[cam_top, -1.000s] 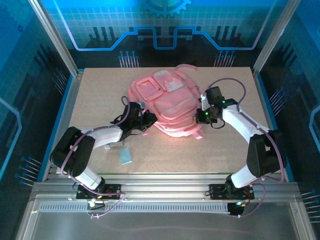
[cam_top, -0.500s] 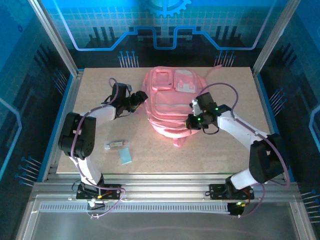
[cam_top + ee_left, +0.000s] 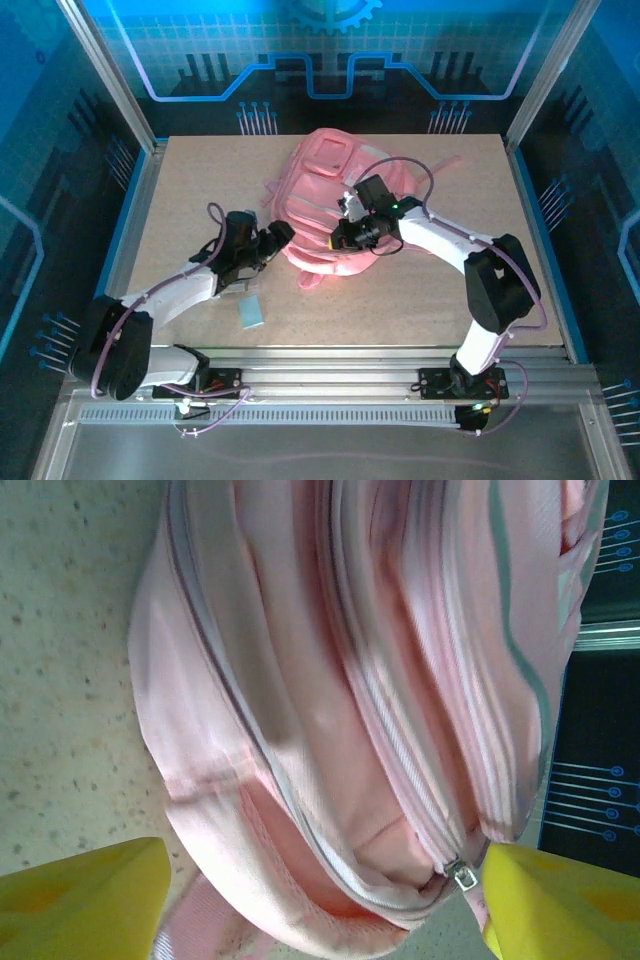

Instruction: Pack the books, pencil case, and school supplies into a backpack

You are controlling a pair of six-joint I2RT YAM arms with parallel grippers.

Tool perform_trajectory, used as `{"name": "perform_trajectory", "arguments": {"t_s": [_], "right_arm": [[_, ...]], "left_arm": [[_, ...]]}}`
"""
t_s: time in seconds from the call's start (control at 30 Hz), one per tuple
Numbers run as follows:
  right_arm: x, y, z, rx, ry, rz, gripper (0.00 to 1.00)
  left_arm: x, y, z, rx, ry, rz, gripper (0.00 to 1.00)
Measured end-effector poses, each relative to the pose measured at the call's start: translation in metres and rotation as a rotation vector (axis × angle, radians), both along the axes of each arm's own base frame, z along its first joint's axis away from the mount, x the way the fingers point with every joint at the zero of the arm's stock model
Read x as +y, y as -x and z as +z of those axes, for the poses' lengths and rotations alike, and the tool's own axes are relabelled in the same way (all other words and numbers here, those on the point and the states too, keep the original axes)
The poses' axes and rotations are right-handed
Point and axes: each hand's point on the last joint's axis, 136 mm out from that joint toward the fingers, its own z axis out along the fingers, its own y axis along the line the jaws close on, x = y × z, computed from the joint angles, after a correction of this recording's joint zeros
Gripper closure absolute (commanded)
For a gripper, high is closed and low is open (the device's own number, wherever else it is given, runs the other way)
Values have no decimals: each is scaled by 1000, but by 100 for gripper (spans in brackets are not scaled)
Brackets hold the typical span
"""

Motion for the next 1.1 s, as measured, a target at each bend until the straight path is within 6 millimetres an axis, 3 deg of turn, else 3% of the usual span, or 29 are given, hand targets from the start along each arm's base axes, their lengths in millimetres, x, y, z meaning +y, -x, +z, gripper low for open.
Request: {"name": "perform_trajectory", "arguments": {"t_s": [0.1,0.17,0.2,0.33,0.53,0.67,0.97,1.03,1.1], "right_arm": [[4,2,1,2,-10,7,100],[3,5,0,-2,-13,7,100],[1,7,-1,-3,-10,5,100],[-17,19,-9,-22,33,-23,100],[-54,28,-23,-71,106,-63,100],[-98,20,-33,-57,147,-140,100],[-164,-27,-27,-100,176,-309,100],[-189,-41,-30,-108,221,-379,100],[-227,-56,-36,-99,275,-483,100]], "left_arm": [[-9,-7,-7,-1,1,27,25],[-18,-15,-20,21,-10,30,37],[-22,-20,-26,30,-15,30,46],[-40,-33,-45,43,-13,15,100],[-43,-36,-44,26,-8,9,100],[-37,-34,-28,-9,-29,14,100],[-34,-30,-9,-54,-39,-2,100],[-28,-29,-8,-55,-52,9,100],[-17,-30,-10,-45,-78,32,100]]}}
